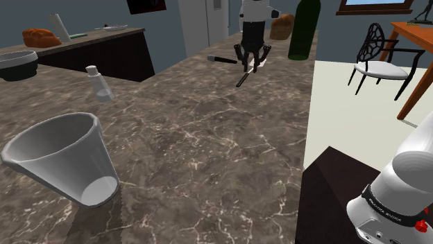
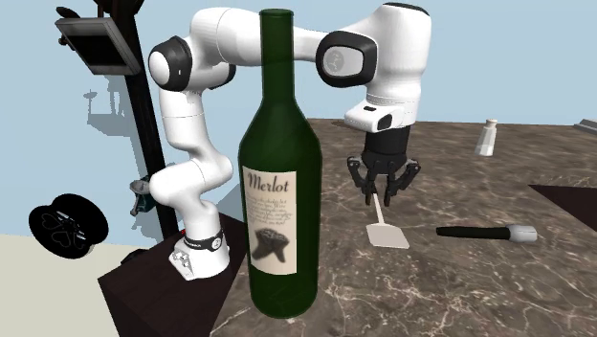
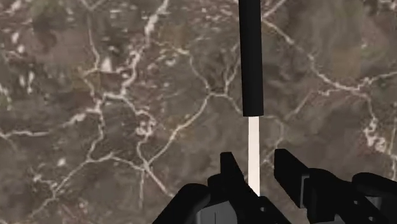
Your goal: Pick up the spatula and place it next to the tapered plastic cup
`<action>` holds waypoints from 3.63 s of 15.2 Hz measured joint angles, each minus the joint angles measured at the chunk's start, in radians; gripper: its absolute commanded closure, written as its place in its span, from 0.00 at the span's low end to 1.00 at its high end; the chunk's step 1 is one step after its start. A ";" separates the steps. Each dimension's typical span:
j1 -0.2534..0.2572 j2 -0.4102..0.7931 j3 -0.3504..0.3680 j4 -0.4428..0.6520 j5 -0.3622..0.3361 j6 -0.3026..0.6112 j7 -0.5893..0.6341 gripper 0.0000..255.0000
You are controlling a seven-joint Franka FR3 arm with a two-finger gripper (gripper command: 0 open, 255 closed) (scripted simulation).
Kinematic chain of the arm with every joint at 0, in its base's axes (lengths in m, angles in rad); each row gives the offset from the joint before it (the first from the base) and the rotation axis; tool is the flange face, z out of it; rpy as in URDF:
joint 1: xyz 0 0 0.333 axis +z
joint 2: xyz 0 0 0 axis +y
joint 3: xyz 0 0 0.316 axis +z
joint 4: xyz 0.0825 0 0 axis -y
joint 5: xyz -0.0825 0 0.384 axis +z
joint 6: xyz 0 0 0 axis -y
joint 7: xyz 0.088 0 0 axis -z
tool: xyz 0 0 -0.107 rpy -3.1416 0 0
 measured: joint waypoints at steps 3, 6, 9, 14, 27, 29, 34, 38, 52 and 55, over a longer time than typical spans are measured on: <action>0.000 0.000 0.000 0.000 0.000 0.000 0.000 1.00; 0.000 0.000 0.000 0.000 0.000 0.000 0.000 1.00; 0.000 0.000 0.000 0.006 0.000 -0.006 0.001 1.00; 0.000 0.007 0.000 0.075 -0.002 -0.068 0.006 1.00; 0.002 0.057 0.002 0.313 -0.010 -0.255 0.020 1.00; 0.003 0.070 0.003 0.356 -0.012 -0.286 0.024 1.00; 0.007 0.111 0.006 0.481 -0.019 -0.370 0.033 1.00; 0.012 0.160 0.009 0.603 -0.027 -0.444 0.041 1.00; 0.061 0.146 0.040 0.728 -0.024 -0.578 0.128 1.00; 0.081 0.045 0.060 0.594 -0.001 -0.538 0.176 1.00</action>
